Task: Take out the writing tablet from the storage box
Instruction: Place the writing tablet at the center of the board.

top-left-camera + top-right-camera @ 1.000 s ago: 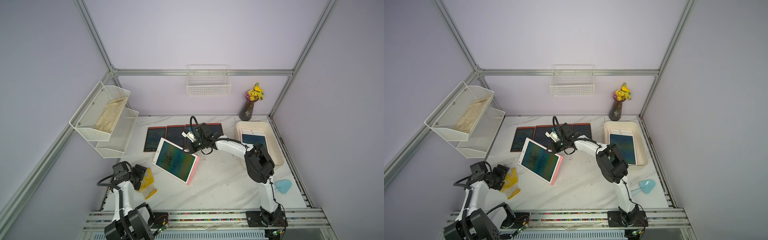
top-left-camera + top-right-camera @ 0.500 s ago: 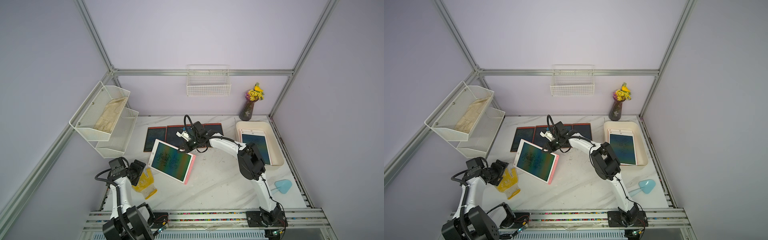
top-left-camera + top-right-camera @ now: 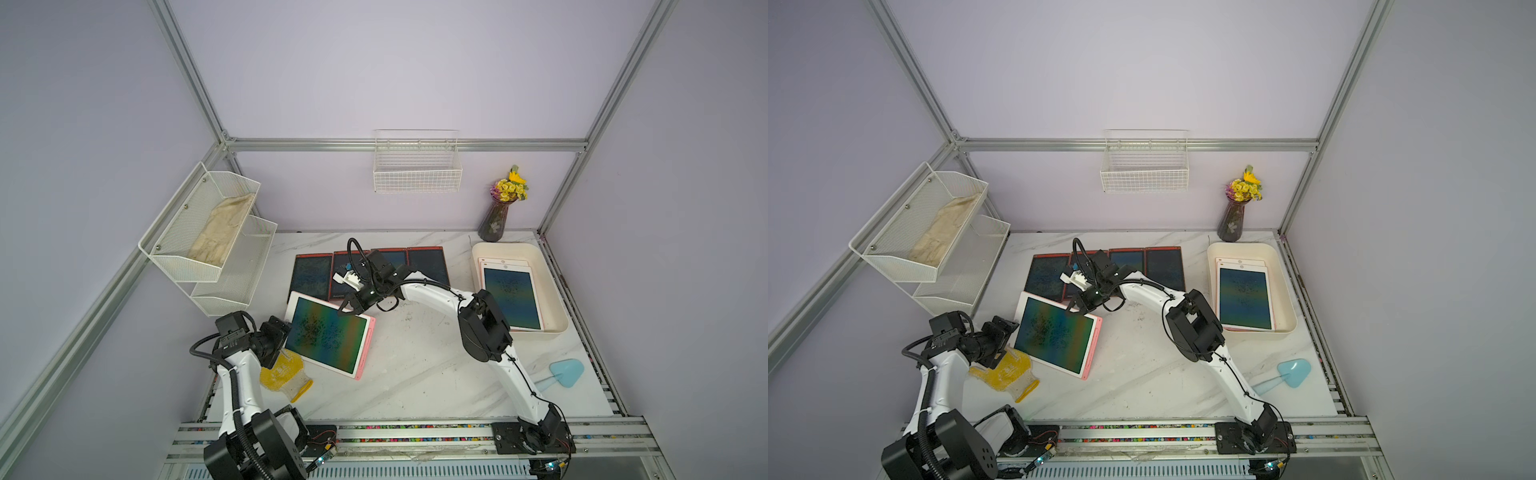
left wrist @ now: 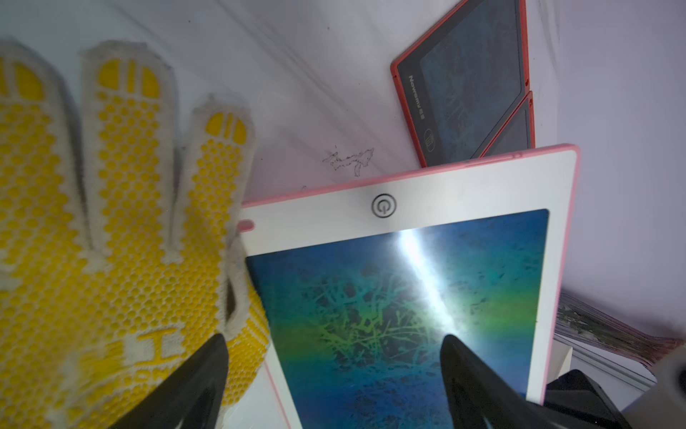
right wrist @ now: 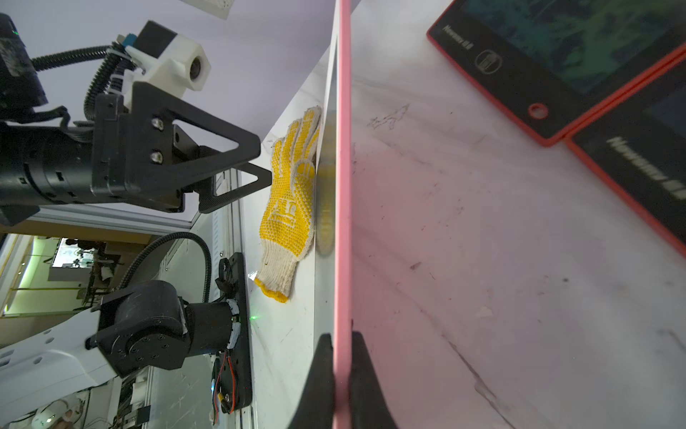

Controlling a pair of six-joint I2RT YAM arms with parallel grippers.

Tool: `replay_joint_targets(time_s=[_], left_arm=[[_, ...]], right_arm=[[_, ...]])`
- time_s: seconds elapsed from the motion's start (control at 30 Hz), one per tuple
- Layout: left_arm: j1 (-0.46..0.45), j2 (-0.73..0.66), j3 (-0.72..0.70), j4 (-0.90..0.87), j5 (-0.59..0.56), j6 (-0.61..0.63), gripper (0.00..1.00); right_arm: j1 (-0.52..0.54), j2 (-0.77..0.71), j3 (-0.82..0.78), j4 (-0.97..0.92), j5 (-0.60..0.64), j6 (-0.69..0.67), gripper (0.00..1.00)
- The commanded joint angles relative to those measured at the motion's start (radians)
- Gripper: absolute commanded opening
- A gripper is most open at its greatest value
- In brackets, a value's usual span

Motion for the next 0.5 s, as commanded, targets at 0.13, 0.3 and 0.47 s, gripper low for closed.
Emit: replay_joint_targets(time_s=[0.13, 0.3, 0.47], left_arm=[[0.044, -0.017, 0.107, -0.029, 0.053, 0.047, 0.89], [0.055, -0.02, 0.109, -0.032, 0.068, 0.05, 0.89], [0.055, -0.01, 0.108, -0.027, 0.089, 0.053, 0.9]], right_arm=[[0.038, 0.091, 0.036, -0.041, 0.068, -0.026, 0.0], [0.04, 0.125, 0.082, -0.031, 0.068, -0.003, 0.0], [0.04, 0.171, 0.139, -0.041, 0.067, -0.003, 0.0]])
